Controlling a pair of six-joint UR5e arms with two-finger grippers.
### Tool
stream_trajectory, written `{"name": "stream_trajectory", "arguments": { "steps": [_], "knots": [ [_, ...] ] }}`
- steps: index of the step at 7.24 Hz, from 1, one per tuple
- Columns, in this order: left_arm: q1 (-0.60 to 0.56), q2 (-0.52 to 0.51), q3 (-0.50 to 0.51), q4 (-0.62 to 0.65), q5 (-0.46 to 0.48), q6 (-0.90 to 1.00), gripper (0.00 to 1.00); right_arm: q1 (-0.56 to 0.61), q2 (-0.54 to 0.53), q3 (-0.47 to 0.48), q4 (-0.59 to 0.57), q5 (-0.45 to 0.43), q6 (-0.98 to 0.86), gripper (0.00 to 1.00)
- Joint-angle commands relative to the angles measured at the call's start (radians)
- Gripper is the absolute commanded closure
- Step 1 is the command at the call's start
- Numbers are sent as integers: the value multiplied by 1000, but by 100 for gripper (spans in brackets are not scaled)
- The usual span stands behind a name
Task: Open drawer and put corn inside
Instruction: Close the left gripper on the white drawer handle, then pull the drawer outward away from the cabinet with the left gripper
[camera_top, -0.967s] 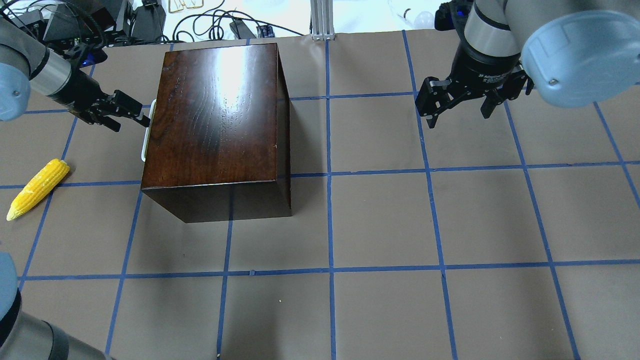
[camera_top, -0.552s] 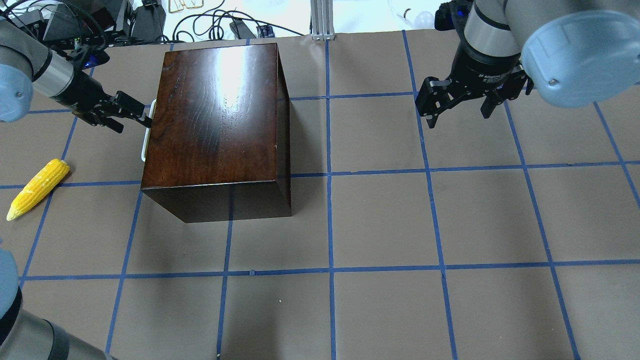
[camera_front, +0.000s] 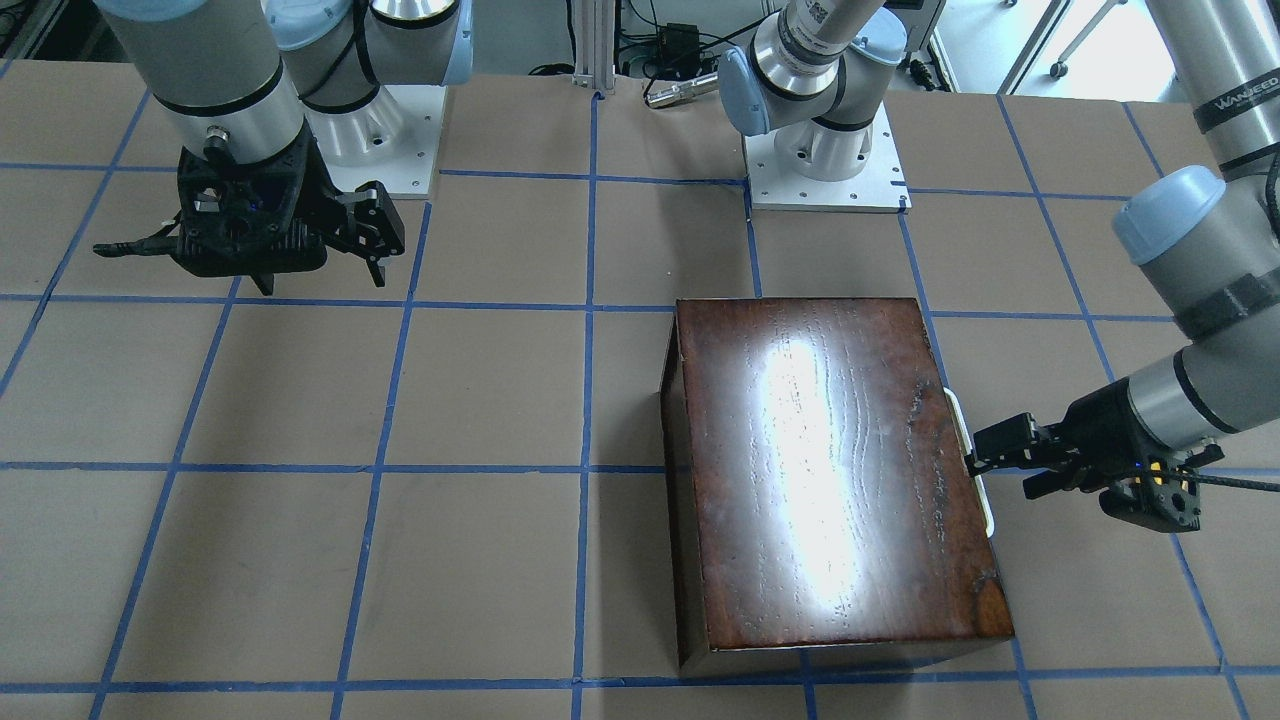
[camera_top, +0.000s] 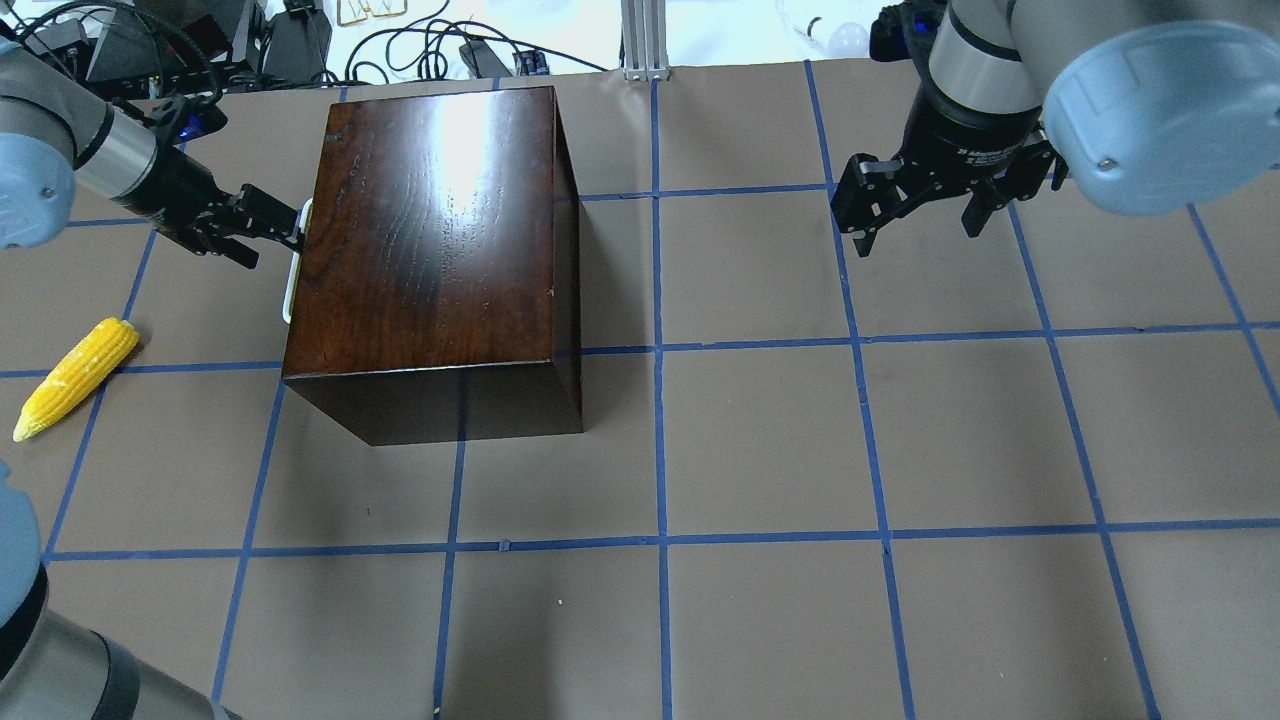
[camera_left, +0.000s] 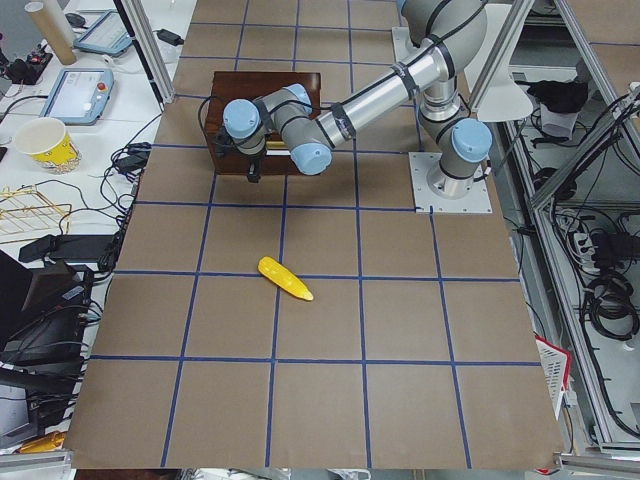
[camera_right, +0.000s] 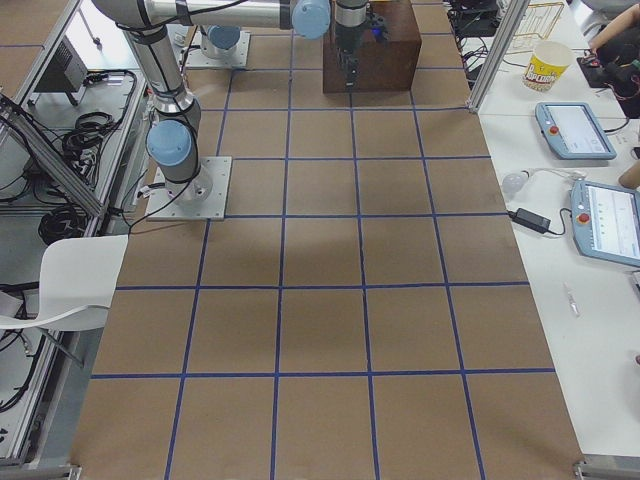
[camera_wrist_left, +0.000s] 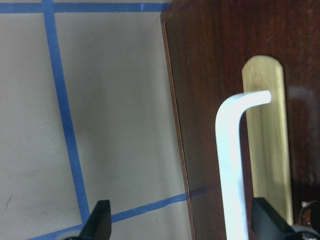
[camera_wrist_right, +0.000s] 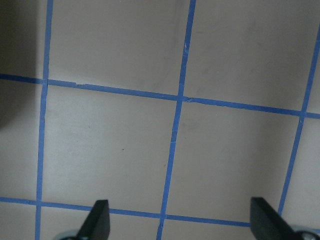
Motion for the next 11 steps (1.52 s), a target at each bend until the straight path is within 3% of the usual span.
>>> {"name": "stream_trajectory", "arguments": {
  "steps": [1, 11],
  "knots": [
    [0, -14, 0, 1, 5, 1, 0, -3, 0, -1, 0, 0, 0, 0],
    [11, -16, 27, 23, 58, 38, 0, -3, 0, -1, 0, 0, 0, 0]
  ]
}}
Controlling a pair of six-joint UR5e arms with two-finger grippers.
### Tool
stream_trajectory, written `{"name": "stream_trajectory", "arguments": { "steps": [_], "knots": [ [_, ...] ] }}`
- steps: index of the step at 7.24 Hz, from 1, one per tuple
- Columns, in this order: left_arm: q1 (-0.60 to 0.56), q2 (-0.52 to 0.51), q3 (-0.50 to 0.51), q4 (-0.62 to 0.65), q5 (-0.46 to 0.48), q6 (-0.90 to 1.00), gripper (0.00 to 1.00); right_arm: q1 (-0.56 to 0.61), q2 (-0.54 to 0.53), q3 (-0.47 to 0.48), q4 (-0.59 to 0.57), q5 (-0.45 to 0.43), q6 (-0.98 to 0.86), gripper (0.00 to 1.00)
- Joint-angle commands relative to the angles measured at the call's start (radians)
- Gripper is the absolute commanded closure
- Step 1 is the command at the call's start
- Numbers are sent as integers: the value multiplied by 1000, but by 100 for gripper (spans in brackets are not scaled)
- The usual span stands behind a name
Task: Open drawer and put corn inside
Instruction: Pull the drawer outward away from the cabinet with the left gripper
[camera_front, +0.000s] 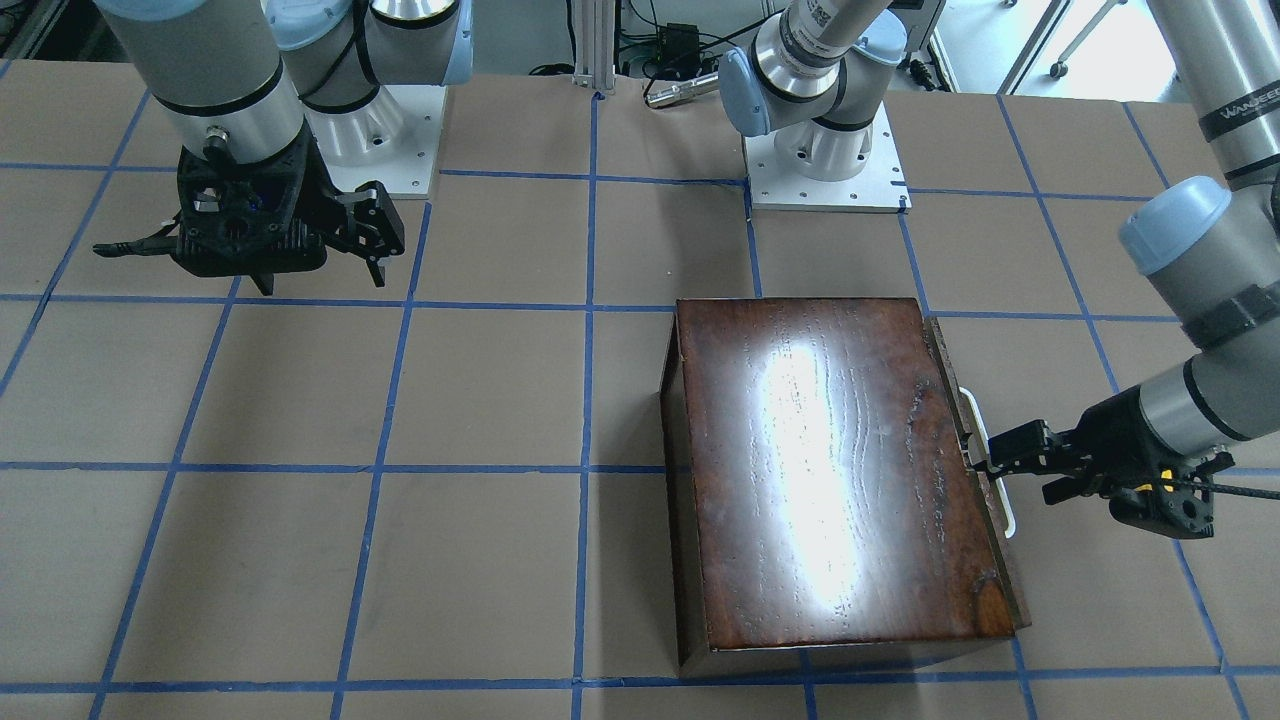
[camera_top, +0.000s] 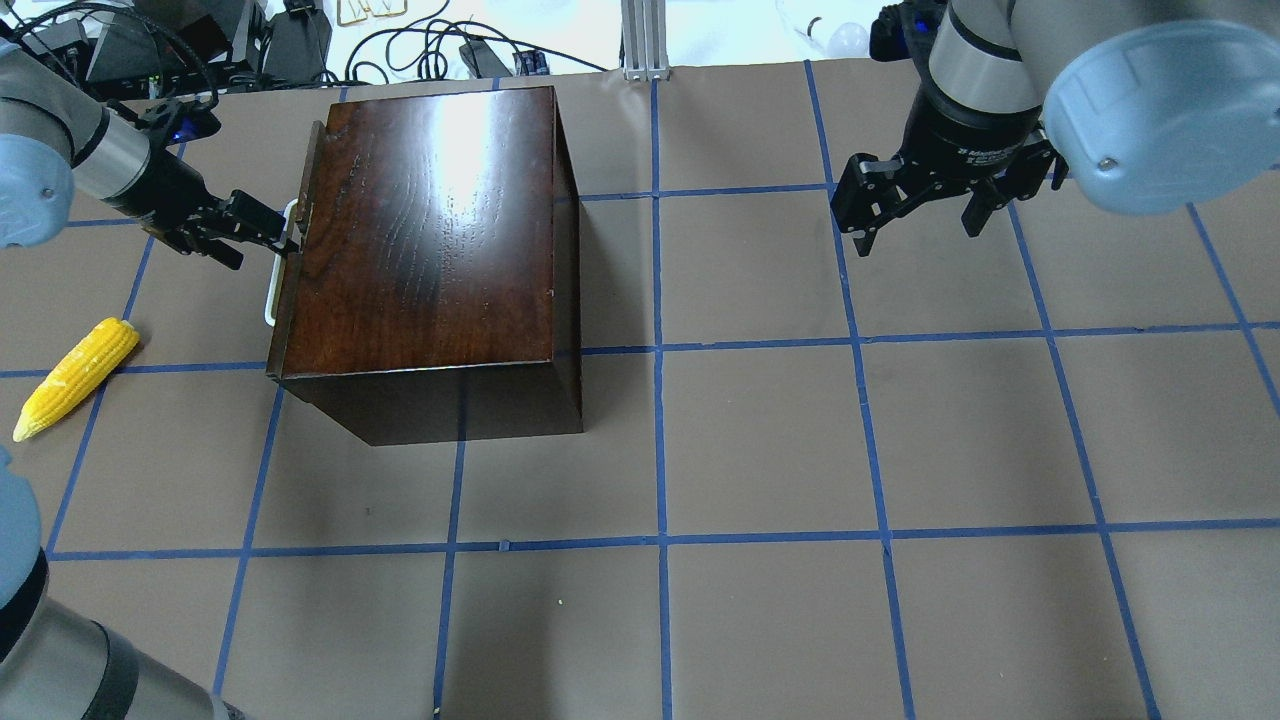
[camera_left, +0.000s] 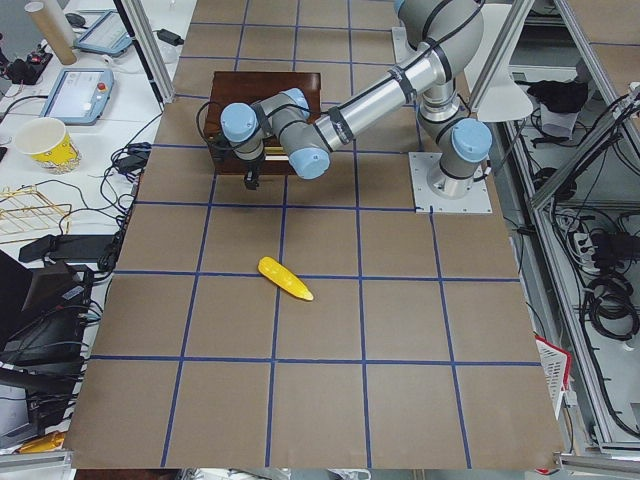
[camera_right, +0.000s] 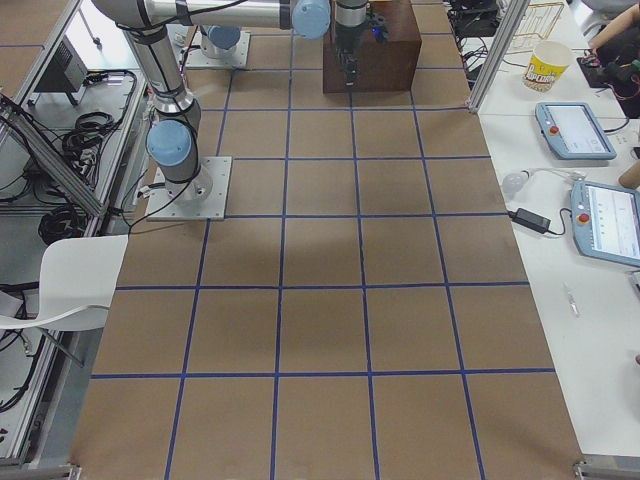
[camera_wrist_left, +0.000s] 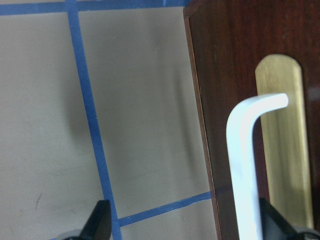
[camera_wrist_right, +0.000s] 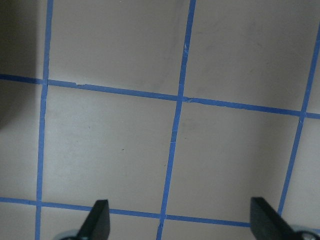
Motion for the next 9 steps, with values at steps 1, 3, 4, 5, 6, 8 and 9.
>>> {"name": "stream_trajectory", "arguments": {
  "steps": [1, 3, 4, 5, 6, 8, 9],
  "knots": [
    [-1, -9, 31, -1, 21, 22, 0, -2, 0, 0, 0, 0, 0, 0],
    [1, -16, 39, -1, 50, 52, 0, -2, 0, 0, 0, 0, 0, 0],
    [8, -21, 39, -1, 49, 57, 0, -2, 0, 0, 0, 2, 0, 0],
    [21, -25, 39, -1, 47, 57, 0, -2, 0, 2, 0, 0, 0, 0],
    [24, -25, 41, 0, 49, 65, 0, 1, 0, 0, 0, 0, 0, 0],
    [25, -33, 61, -1, 52, 94, 0, -2, 0, 0, 0, 0, 0, 0],
    [42, -39, 64, -1, 71, 115, 0, 1, 0, 0, 0, 0, 0, 0]
  ]
}}
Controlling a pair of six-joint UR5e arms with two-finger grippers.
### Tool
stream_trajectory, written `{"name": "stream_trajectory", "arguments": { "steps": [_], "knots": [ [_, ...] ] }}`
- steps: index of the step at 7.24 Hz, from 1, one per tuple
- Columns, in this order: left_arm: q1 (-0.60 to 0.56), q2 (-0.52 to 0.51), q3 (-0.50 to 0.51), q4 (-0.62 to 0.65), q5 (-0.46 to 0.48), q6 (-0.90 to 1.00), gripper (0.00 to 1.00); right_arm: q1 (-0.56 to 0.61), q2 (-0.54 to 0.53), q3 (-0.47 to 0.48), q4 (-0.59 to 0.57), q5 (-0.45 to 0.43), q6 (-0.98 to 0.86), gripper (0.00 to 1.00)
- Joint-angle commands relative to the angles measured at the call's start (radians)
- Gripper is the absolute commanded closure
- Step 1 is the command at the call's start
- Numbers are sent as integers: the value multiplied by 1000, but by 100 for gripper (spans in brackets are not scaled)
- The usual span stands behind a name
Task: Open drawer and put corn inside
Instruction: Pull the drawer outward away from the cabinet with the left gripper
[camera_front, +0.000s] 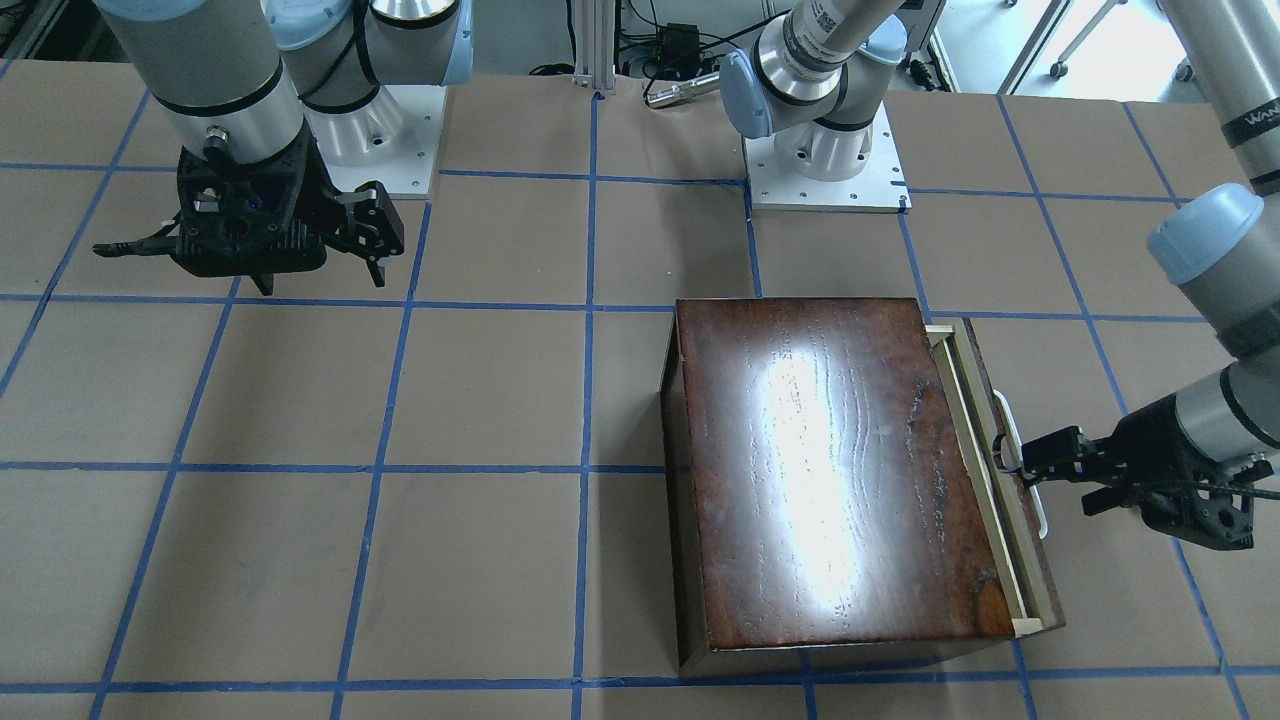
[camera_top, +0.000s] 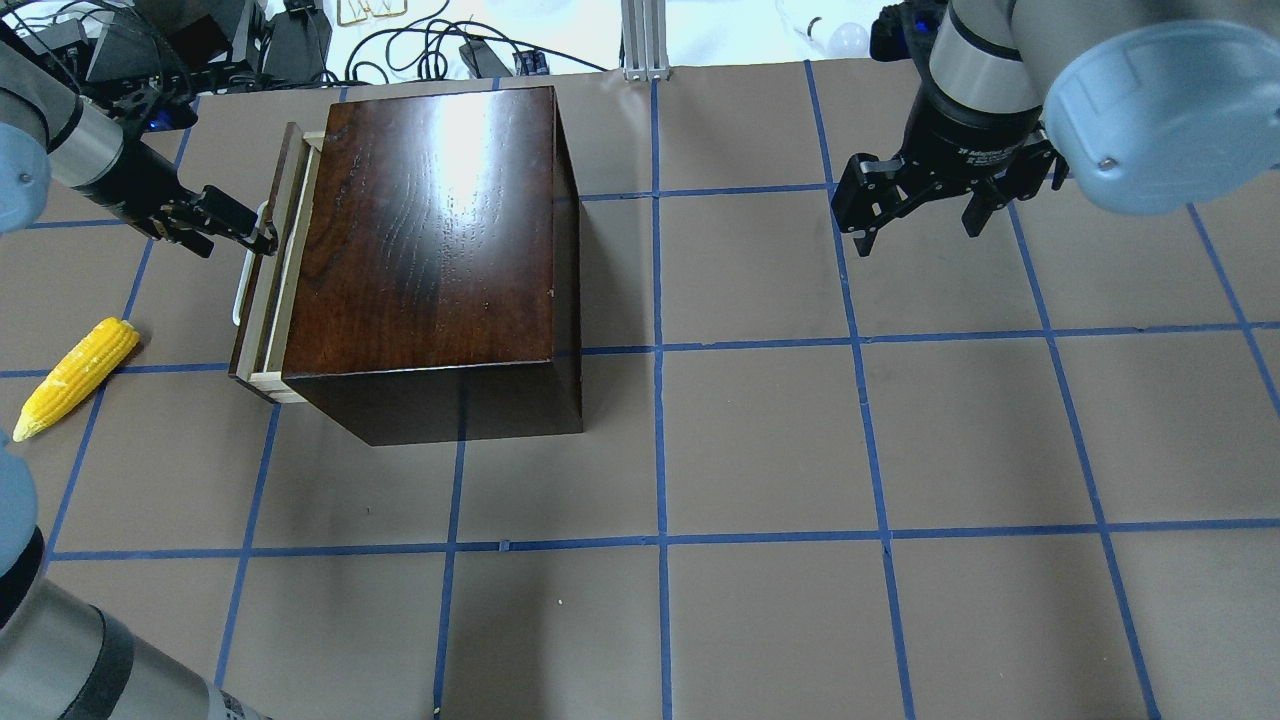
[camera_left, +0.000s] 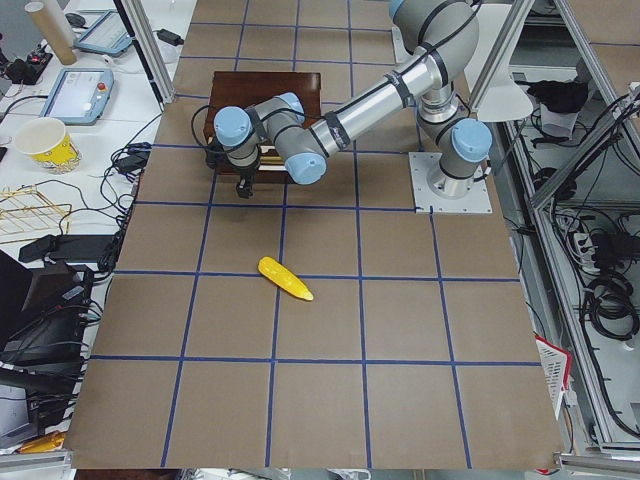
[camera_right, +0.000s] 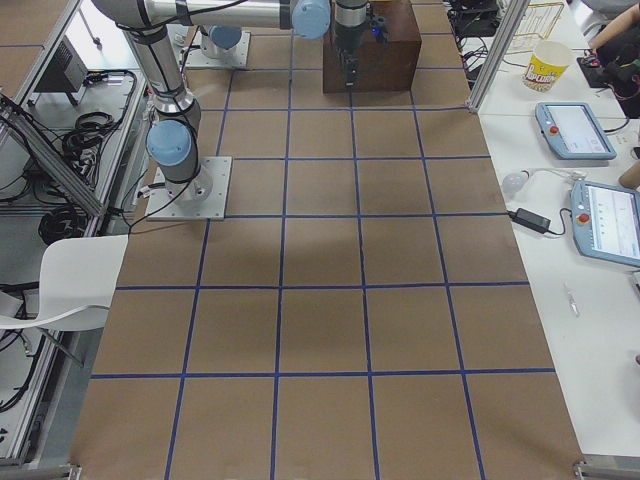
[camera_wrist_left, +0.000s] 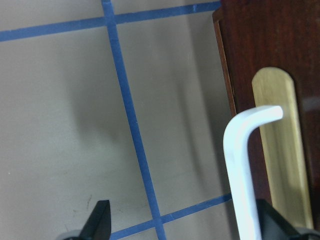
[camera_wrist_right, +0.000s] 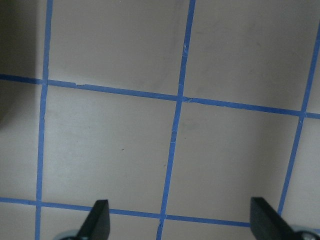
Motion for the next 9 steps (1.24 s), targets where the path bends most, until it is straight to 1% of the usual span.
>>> {"name": "stream_trajectory", "arguments": {
  "steps": [1, 3, 5, 7, 9],
  "knots": [
    [28, -11, 6, 0, 22, 30, 0, 1, 0, 0, 0, 0, 0, 0],
    [36, -13, 8, 0, 24, 53, 0, 1, 0, 1, 0, 0, 0, 0],
    [36, -21, 41, -8, 26, 53, 0, 1, 0, 0, 0, 0, 0, 0],
    [37, -27, 46, -6, 27, 64, 0, 1, 0, 0, 0, 0, 0, 0],
    [78, -40, 49, -6, 24, 93, 0, 1, 0, 0, 0, 0, 0, 0]
  ]
}}
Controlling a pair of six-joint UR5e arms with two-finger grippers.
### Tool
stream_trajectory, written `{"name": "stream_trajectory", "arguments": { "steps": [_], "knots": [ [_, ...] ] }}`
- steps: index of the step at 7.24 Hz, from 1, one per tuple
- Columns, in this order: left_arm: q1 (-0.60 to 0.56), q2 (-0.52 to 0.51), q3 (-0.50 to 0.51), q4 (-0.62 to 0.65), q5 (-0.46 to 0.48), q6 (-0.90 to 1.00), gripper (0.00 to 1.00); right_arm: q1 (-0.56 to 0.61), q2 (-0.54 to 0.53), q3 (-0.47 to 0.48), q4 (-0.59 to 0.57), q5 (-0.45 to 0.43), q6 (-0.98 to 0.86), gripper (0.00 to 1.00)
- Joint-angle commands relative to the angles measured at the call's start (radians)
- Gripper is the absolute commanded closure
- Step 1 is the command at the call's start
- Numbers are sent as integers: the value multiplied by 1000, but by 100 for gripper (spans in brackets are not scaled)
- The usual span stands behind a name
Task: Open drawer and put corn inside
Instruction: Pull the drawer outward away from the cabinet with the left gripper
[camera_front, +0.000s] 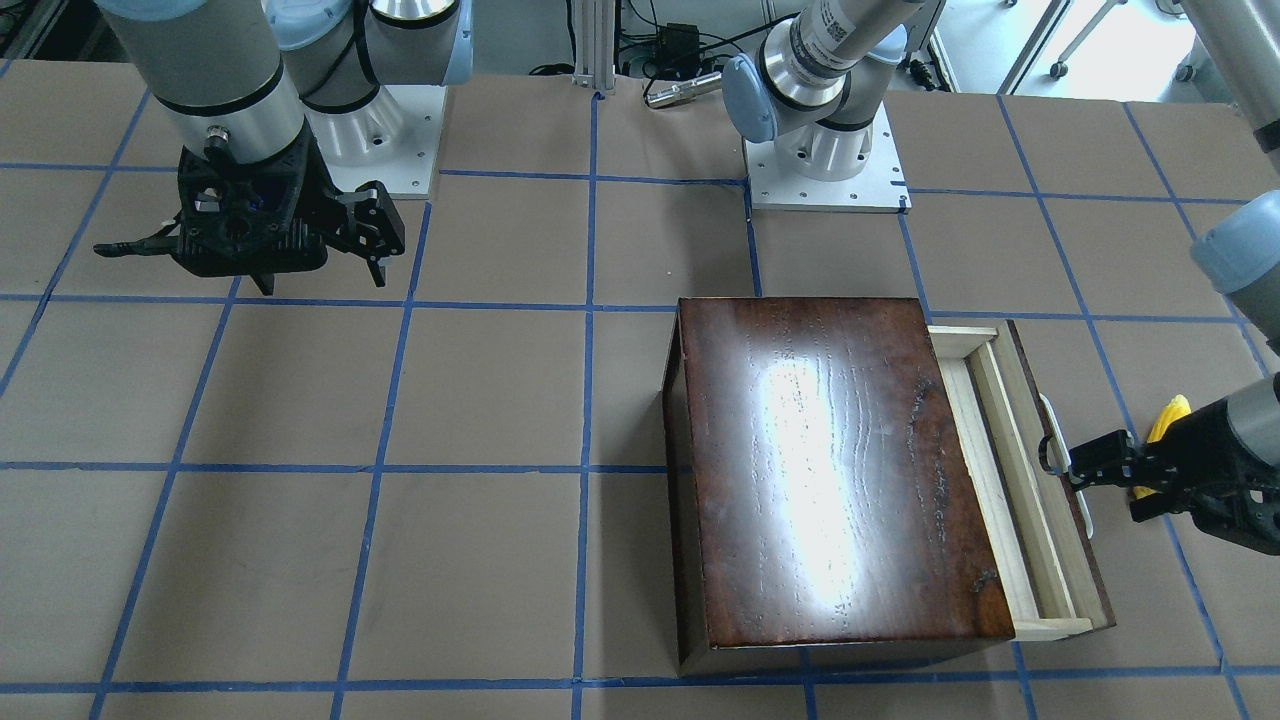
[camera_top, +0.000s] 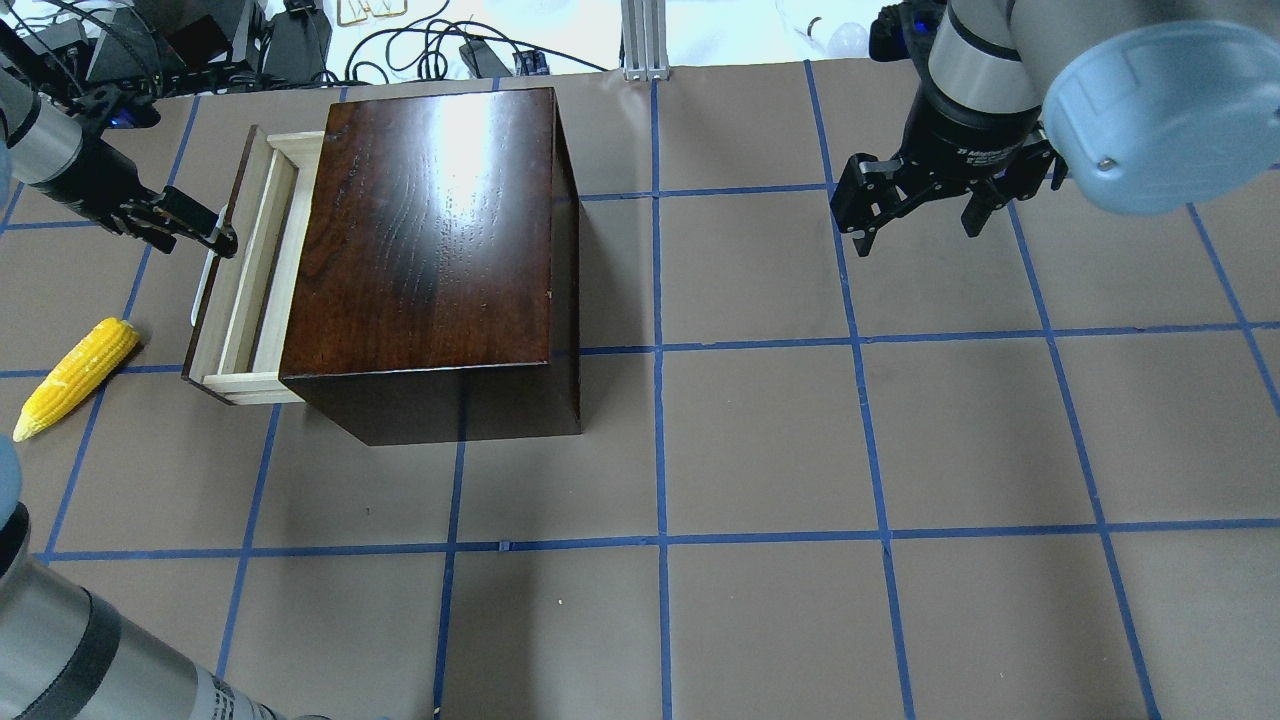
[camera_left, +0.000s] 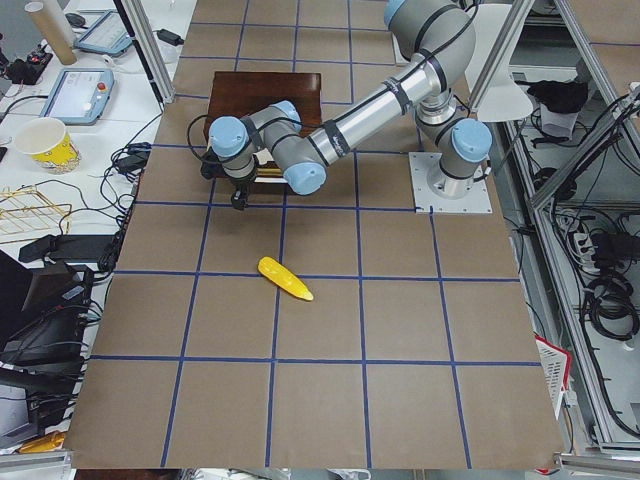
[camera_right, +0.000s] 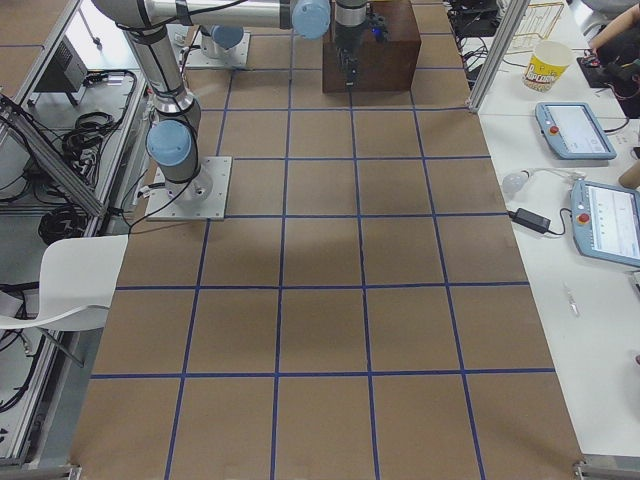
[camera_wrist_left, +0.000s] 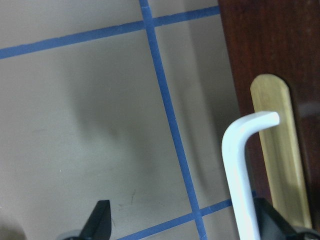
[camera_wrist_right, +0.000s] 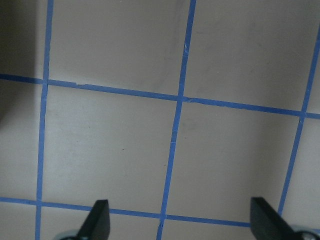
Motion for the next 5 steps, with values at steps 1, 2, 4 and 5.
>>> {"name": "stream_trajectory", "arguments": {
  "steps": [1, 2, 4, 5],
  "knots": [
    [30, -11, 9, 0, 0, 29, 0, 0, 0, 0, 0, 0, 0, 0],
    [30, -14, 18, -1, 0, 29, 0, 0, 0, 0, 0, 0, 0, 0],
    [32, -15, 29, -4, 2, 29, 0, 0, 0, 0, 0, 0, 0, 0],
    [32, -15, 34, -1, 20, 29, 0, 0, 0, 0, 0, 0, 0, 0]
  ]
}}
